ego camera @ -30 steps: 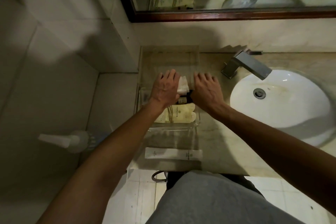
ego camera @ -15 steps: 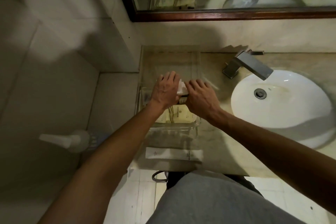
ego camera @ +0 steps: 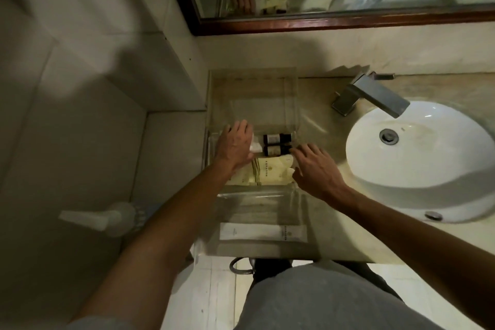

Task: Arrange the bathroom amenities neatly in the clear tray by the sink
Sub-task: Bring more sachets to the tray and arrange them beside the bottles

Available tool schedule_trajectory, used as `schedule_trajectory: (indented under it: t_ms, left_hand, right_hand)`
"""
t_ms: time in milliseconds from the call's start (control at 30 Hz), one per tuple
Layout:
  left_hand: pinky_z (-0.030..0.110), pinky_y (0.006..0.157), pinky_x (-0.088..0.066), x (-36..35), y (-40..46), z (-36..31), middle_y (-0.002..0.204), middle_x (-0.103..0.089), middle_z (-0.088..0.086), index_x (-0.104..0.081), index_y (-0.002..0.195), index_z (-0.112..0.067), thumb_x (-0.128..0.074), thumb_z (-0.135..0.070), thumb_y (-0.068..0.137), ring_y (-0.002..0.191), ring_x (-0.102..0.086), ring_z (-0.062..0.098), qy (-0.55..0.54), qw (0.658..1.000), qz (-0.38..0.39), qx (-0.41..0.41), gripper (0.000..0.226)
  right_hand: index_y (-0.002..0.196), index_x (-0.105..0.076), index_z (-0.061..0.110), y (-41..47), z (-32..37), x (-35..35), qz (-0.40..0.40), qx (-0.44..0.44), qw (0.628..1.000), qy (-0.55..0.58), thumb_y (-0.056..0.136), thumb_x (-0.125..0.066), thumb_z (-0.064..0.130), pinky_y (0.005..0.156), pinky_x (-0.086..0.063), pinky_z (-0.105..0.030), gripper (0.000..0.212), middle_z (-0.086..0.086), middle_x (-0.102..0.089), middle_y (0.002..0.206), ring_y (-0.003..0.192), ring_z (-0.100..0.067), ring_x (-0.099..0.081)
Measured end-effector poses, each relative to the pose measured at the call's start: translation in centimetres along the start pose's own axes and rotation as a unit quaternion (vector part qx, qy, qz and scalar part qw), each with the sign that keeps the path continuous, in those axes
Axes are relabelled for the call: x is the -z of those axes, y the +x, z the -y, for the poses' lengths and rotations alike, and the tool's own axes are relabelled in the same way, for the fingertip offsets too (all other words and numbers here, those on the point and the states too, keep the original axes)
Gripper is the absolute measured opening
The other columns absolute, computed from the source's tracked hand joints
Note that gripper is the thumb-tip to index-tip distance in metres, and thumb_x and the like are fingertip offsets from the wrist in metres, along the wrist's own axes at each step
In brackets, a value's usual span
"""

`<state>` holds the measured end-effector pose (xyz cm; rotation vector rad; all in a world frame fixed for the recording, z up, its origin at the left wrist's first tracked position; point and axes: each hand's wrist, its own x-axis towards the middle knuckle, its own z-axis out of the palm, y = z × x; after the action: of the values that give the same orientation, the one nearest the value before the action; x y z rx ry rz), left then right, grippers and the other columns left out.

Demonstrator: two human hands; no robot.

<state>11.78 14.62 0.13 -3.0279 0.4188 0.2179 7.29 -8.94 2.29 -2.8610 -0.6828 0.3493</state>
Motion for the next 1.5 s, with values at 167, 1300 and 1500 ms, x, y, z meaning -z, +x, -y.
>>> schedule_trajectory:
  t_ms: [167, 1300, 1500]
  left_hand:
    - [0.038, 0.090, -0.040, -1.0, 0.7, 0.7, 0.120, -0.046, 0.008, -0.040, 0.130, -0.014, -0.068, -0.059, 0.073, 0.105, -0.045, 0.024, -0.007, 1.000, 0.007, -0.005, 0.078]
    - [0.046, 0.096, -0.048, -3.8, -4.1, 0.6, 0.131, -0.058, 0.015, -0.055, 0.131, -0.010, -0.068, -0.022, 0.088, 0.118, -0.056, 0.033, -0.050, 0.998, -0.023, 0.005, 0.047]
    - [0.046, 0.082, -0.056, -2.8, -2.7, 1.0, 0.127, -0.059, 0.019, -0.059, 0.126, -0.006, -0.069, -0.009, 0.086, 0.109, -0.060, 0.036, -0.081, 0.994, -0.057, 0.039, 0.041]
  right_hand:
    - [0.132, -0.051, 0.017, 0.3, -1.0, -0.8, 0.003, -0.001, 1.000, 0.002, 0.082, -0.070, 0.033, 0.092, -0.049, -0.040, 0.056, -0.008, -0.058, 0.126, 0.109, -0.022, -0.052]
    - [0.134, -0.048, 0.018, 3.0, 1.0, -2.7, 0.073, 0.110, 0.989, -0.059, 0.089, -0.062, 0.032, 0.100, -0.042, -0.039, 0.049, -0.008, -0.049, 0.135, 0.118, -0.023, -0.047]
    - [0.135, -0.047, 0.018, 2.8, 0.9, -3.0, 0.081, 0.113, 0.990, -0.034, 0.092, -0.059, 0.034, 0.101, -0.041, -0.040, 0.048, -0.009, -0.047, 0.137, 0.118, -0.023, -0.046]
